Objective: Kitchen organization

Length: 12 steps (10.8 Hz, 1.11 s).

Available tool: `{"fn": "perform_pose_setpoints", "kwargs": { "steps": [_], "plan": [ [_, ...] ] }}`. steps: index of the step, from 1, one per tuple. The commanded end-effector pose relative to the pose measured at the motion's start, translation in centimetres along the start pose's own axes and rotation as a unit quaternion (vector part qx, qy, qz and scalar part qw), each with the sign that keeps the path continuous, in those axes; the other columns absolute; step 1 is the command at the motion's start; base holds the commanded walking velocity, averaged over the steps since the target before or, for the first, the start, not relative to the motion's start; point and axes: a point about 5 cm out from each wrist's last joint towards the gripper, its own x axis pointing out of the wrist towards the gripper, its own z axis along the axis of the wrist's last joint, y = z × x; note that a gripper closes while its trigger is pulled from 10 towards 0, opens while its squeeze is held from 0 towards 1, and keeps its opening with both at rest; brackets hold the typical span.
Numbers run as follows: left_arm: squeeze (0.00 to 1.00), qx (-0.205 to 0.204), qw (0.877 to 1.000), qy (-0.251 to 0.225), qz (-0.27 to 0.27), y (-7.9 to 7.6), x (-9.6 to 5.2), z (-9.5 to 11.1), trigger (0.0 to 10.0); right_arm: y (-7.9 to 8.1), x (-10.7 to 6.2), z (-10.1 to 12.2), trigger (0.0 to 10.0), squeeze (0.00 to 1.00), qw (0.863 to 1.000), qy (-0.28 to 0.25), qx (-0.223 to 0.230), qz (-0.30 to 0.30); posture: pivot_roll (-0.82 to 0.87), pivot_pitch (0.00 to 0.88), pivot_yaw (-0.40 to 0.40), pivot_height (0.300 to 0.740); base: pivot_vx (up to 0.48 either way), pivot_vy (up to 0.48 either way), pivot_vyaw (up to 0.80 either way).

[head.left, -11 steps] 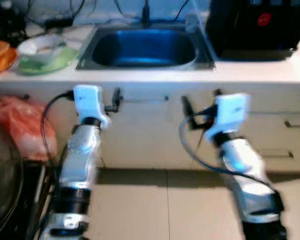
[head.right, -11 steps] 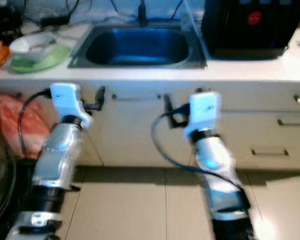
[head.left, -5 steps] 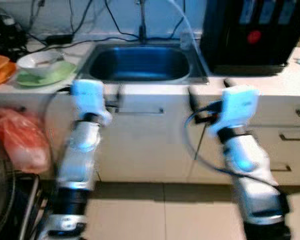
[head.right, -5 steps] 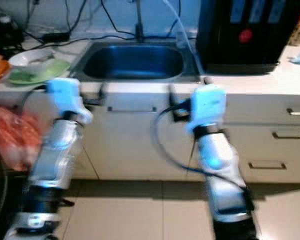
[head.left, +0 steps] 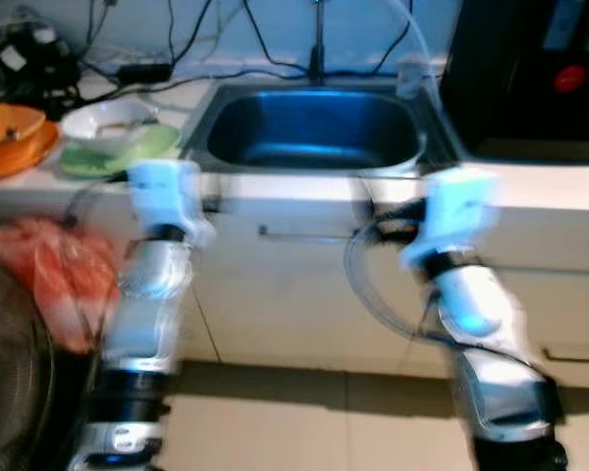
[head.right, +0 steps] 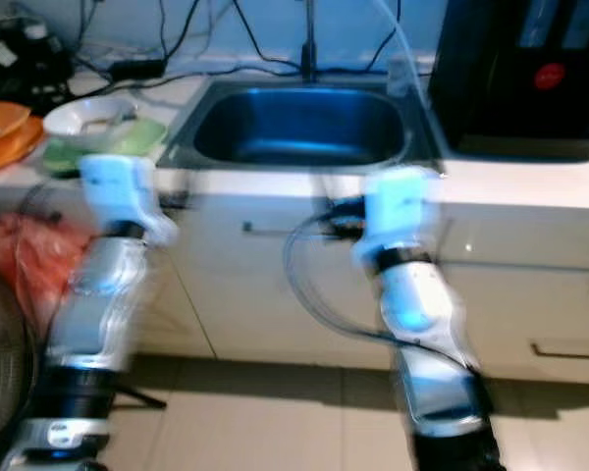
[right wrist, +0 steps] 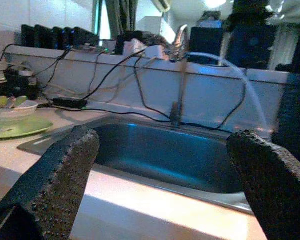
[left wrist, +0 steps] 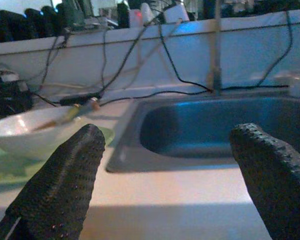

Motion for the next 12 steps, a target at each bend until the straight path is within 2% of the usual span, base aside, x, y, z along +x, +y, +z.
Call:
{"fn": "perform_pose_setpoints", "kwargs": {
  "steps": [1, 4, 8, 11, 12],
  "plan": [
    [0.0, -0.004, 1.0, -0.001, -0.012, -0.96, 0.14, 0.19, 10.0, -0.69, -0.19, -0.14, 10.0, 0.0, 1.0, 0.006, -0.005, -0.01, 0.0, 0.0, 0.047, 0.74, 0.349, 0.33, 0.0],
    [0.0, -0.004, 1.0, 0.007, -0.016, -1.07, 0.1, -0.13, 10.0, -0.65, -0.21, -0.25, 10.0, 0.0, 1.0, 0.008, -0.005, -0.012, 0.0, 0.0, 0.047, 0.74, 0.354, 0.22, 0.0],
    [0.0, -0.008, 1.0, 0.009, -0.029, -1.52, -0.01, -0.24, 10.0, -0.84, -0.14, -0.43, 10.0, 0.0, 1.0, 0.013, 0.005, -0.021, 0.0, 0.0, 0.047, 0.74, 0.0, 0.0, 0.0],
    [0.0, -0.008, 0.999, 0.011, -0.032, -1.63, 0.07, -0.33, 10.0, -0.92, -0.14, -0.53, 10.0, 0.0, 1.0, 0.017, 0.007, -0.024, -0.01, 0.0, 0.049, 0.74, 0.0, 0.0, -0.8],
    [0.0, -0.009, 0.999, 0.012, -0.034, -1.77, 0.08, -0.37, 10.0, -0.92, -0.15, -0.48, 10.0, 0.0, 1.0, 0.015, 0.007, -0.023, -0.01, 0.0, 0.047, 0.74, 0.0, 0.0, 0.0]
  ]
}}
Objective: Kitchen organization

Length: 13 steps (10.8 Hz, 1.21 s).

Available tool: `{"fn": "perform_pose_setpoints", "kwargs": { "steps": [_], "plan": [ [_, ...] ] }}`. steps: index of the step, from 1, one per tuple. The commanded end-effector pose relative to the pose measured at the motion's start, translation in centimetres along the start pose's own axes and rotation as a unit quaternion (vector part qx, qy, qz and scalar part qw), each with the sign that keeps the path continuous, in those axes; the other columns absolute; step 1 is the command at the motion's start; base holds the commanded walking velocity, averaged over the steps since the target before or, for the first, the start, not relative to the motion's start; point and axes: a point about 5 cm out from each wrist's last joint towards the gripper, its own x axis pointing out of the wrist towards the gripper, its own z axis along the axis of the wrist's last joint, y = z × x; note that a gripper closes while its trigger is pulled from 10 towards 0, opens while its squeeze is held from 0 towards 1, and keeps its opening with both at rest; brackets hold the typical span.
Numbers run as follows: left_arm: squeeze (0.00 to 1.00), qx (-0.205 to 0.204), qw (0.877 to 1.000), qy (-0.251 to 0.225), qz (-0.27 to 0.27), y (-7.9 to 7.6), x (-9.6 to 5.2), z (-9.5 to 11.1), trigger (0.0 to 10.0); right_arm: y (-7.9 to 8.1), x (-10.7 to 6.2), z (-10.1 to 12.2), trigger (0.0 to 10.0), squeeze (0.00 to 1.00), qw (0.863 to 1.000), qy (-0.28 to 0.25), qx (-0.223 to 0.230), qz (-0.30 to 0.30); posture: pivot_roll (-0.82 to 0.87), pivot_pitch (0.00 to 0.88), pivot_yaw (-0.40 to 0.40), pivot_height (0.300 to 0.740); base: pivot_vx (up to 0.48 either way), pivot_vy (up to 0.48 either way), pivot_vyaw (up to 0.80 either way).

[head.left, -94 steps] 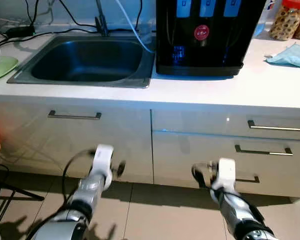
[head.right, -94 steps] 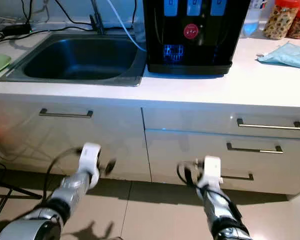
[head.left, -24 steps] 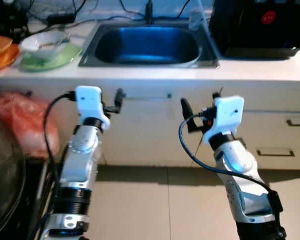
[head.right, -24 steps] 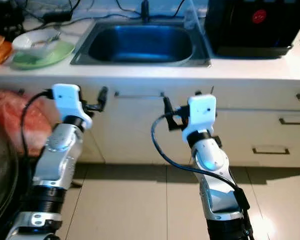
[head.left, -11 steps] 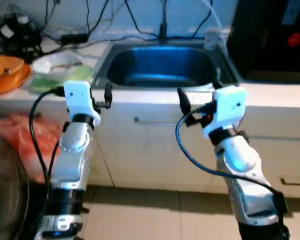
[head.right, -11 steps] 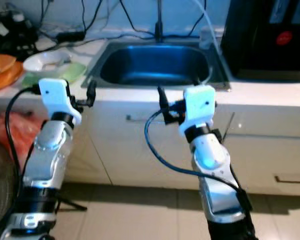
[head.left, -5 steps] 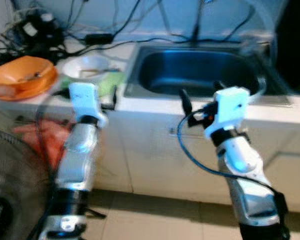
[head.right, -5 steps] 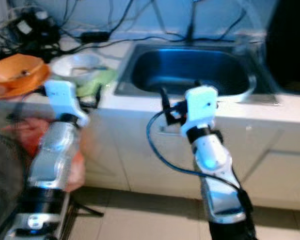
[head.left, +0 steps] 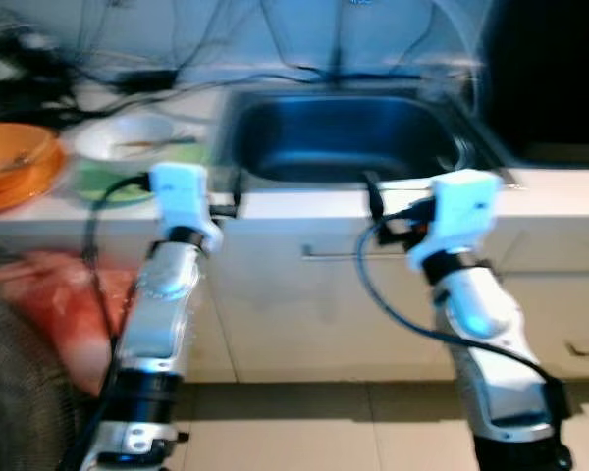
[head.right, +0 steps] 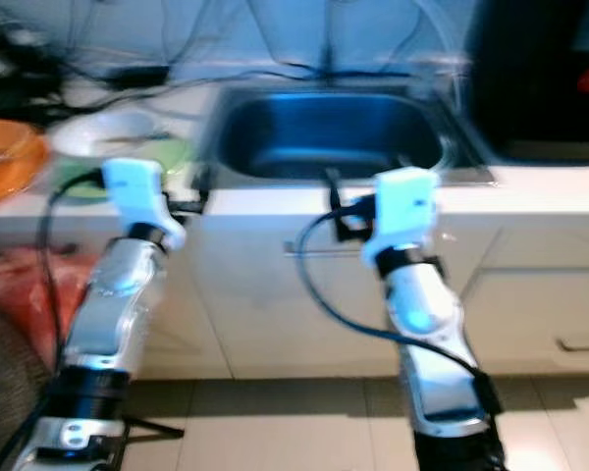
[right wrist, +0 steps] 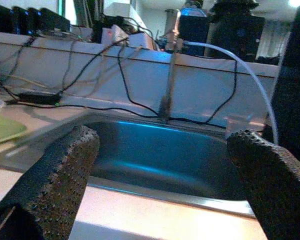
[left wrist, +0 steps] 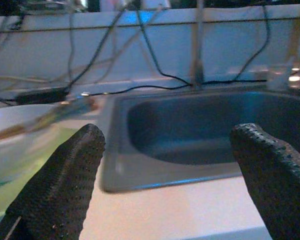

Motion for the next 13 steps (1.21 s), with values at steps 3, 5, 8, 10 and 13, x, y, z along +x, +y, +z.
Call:
{"fn": "perform_pose_setpoints", "kwargs": {
  "steps": [3, 5, 8, 10, 13],
  "plan": [
    [0.0, -0.003, 1.0, 0.011, 0.017, 0.79, -0.03, -0.29, 10.0, 0.33, 0.09, -0.03, 10.0, 0.0, 1.0, 0.005, 0.001, 0.009, -0.01, 0.0, 0.046, 0.74, 0.0, -0.227, 0.0],
    [0.0, -0.002, 1.0, 0.012, 0.018, 0.82, 0.01, -0.34, 10.0, 0.37, 0.09, -0.02, 10.0, 0.0, 1.0, 0.004, 0.0, 0.01, -0.01, 0.0, 0.046, 0.74, 0.0, -0.382, 0.0],
    [0.0, -0.002, 1.0, 0.014, 0.02, 0.88, -0.02, -0.43, 10.0, 0.42, 0.03, -0.04, 10.0, 0.0, 1.0, 0.005, -0.001, 0.011, -0.01, 0.0, 0.045, 0.74, 0.0, -0.255, 0.0],
    [0.0, -0.016, 1.0, 0.015, 0.021, 0.87, -0.07, -0.61, 10.0, 0.48, -0.04, -0.12, 10.0, 0.0, 1.0, 0.007, -0.002, 0.012, -0.01, 0.0, 0.045, 0.74, 0.0, 0.0, 0.0],
    [0.0, -0.013, 1.0, 0.008, 0.027, 1.27, 0.06, -0.19, 10.0, 0.47, 0.0, 0.07, 10.0, 0.0, 1.0, 0.003, -0.002, 0.011, -0.01, 0.0, 0.044, 0.74, 0.0, 0.0, 0.0]
  ]
}}
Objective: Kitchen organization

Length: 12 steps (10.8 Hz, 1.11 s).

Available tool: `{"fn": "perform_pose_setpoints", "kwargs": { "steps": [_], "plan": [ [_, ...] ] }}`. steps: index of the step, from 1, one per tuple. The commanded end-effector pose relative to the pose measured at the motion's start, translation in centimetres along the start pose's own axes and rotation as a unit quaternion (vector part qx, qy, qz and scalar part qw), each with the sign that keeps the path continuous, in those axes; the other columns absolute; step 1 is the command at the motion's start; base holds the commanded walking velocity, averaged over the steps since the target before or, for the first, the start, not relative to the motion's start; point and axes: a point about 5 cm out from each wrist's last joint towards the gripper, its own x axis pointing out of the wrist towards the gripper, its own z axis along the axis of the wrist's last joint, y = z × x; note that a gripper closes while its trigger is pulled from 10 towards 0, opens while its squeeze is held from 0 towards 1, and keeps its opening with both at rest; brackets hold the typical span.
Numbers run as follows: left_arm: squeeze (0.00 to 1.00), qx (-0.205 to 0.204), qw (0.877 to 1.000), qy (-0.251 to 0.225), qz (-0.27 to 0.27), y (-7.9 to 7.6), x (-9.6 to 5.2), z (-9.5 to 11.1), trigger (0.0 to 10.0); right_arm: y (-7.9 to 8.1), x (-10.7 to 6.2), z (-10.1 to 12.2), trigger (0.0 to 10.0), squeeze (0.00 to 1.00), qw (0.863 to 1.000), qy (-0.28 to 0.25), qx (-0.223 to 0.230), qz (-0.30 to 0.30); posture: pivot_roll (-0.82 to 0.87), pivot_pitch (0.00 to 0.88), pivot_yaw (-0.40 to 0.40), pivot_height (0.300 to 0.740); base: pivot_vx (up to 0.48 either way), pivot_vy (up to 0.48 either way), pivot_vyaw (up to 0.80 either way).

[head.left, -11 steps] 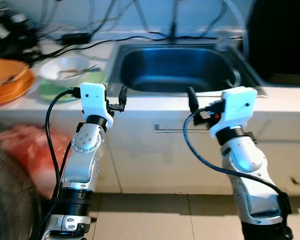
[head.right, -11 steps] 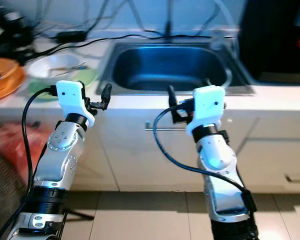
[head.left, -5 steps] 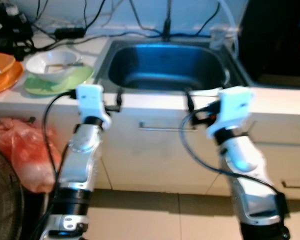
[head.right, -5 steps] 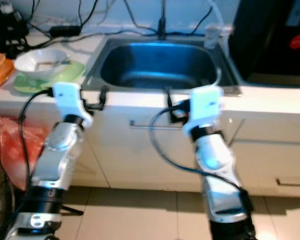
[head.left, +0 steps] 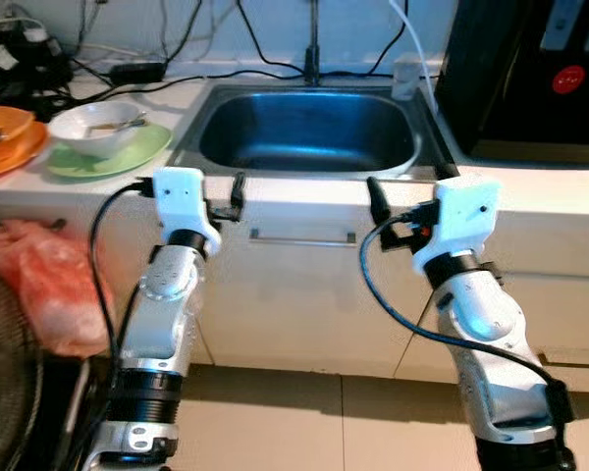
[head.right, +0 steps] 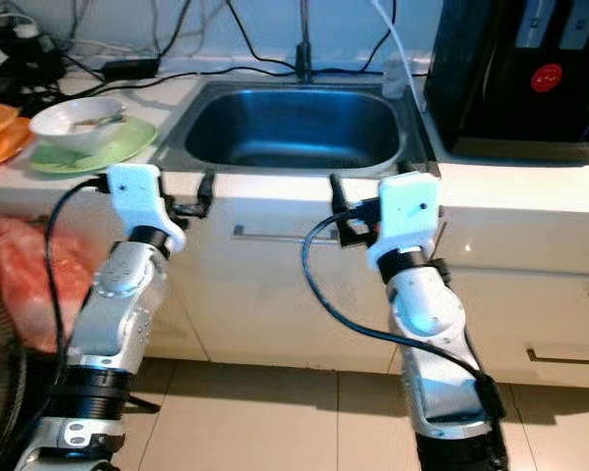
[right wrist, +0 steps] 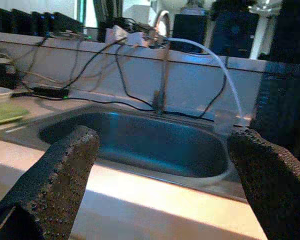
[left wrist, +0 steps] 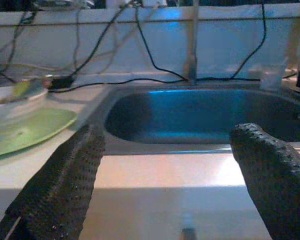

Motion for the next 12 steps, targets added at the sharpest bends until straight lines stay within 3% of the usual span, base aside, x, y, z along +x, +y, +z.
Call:
{"fn": "perform_pose_setpoints", "kwargs": {
  "steps": [1, 12],
  "plan": [
    [0.0, 0.003, 1.0, -0.008, 0.003, 0.29, 0.16, 0.56, 10.0, 0.19, 0.17, 0.49, 10.0, 0.0, 1.0, -0.009, -0.001, 0.003, -0.01, 0.0, 0.044, 0.74, 0.262, 0.0, 0.0],
    [0.0, 0.004, 1.0, -0.023, -0.012, -0.31, 0.31, 1.23, 10.0, 0.14, 0.31, 0.63, 10.0, 0.0, 1.0, -0.014, -0.004, 0.003, -0.02, 0.0, 0.045, 0.74, 0.433, 0.0, 0.0]
  ]
}}
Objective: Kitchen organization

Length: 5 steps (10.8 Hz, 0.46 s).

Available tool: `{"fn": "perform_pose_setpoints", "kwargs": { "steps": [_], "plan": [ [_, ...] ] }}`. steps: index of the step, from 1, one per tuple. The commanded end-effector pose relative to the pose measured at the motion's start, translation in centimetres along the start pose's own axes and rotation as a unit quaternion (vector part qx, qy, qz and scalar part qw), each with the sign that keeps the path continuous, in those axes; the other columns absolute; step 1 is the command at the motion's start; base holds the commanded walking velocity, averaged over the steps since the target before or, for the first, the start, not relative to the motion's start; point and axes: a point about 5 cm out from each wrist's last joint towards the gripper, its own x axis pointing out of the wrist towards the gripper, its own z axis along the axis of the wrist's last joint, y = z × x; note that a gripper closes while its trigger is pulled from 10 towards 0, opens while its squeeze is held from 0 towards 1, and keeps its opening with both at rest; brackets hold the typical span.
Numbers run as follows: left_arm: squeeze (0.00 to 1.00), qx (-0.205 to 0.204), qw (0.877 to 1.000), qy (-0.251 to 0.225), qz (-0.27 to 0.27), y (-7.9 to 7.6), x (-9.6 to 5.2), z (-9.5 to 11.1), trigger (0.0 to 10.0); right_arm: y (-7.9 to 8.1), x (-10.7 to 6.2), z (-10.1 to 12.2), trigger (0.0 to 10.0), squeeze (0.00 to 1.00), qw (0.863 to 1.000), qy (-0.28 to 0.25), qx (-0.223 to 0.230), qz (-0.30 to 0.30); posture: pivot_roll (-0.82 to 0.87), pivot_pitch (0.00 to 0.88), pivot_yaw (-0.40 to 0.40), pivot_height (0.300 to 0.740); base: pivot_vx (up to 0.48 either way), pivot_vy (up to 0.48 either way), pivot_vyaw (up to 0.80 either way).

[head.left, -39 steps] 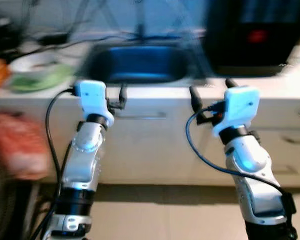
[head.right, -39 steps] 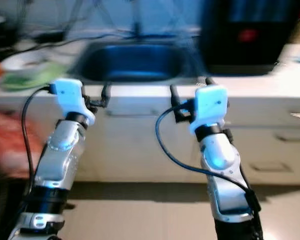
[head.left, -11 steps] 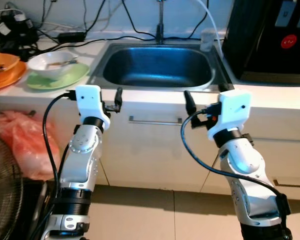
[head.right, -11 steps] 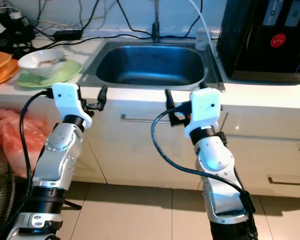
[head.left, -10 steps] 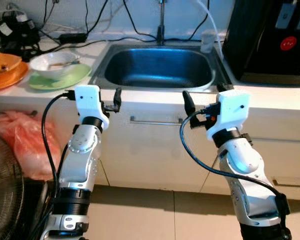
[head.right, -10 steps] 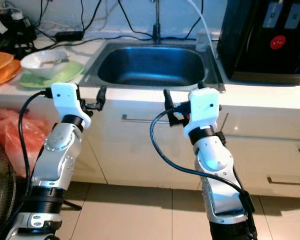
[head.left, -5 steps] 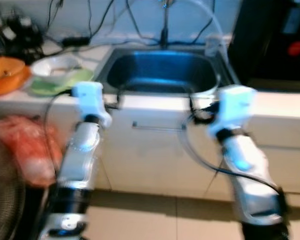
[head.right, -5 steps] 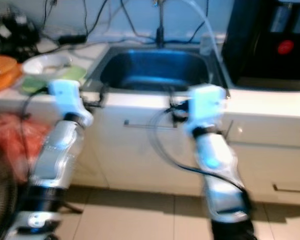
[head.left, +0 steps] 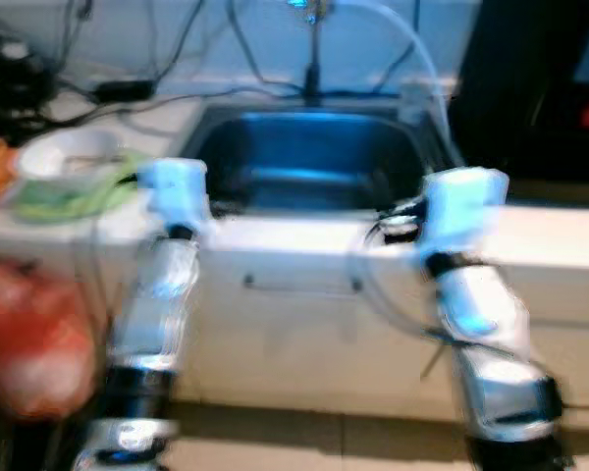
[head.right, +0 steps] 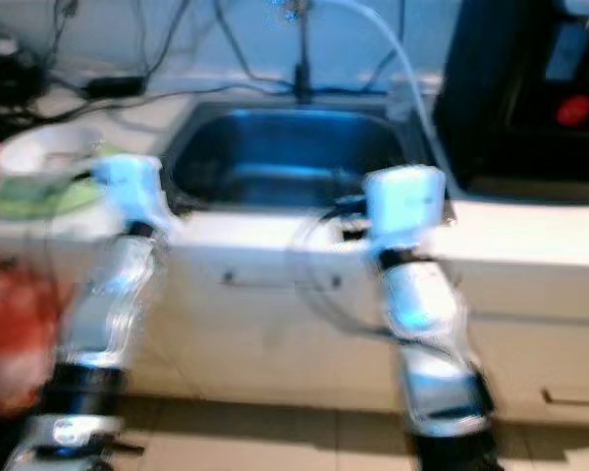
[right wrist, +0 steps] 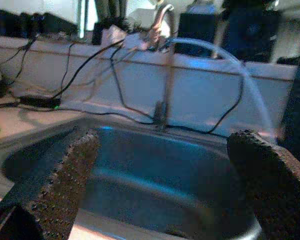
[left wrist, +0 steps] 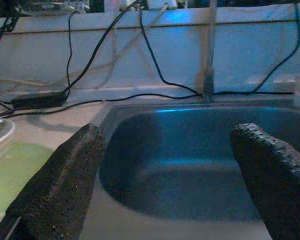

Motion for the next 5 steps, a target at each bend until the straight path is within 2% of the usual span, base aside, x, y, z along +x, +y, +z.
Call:
{"fn": "perform_pose_setpoints", "kwargs": {
  "steps": [1, 5],
  "plan": [
    [0.0, -0.005, 1.0, -0.008, -0.017, -1.13, 0.24, 0.48, 10.0, -0.82, -0.1, 0.13, 10.0, 0.0, 1.0, -0.002, -0.009, -0.013, -0.02, 0.0, 0.045, 0.74, 0.458, 0.0, 0.0],
    [0.0, -0.004, 1.0, -0.007, -0.015, -1.13, 0.24, 0.44, 10.0, -0.79, -0.12, 0.1, 10.0, 0.0, 1.0, -0.001, -0.01, -0.011, -0.01, 0.0, 0.044, 0.74, 0.451, 0.0, 0.0]
  ]
}}
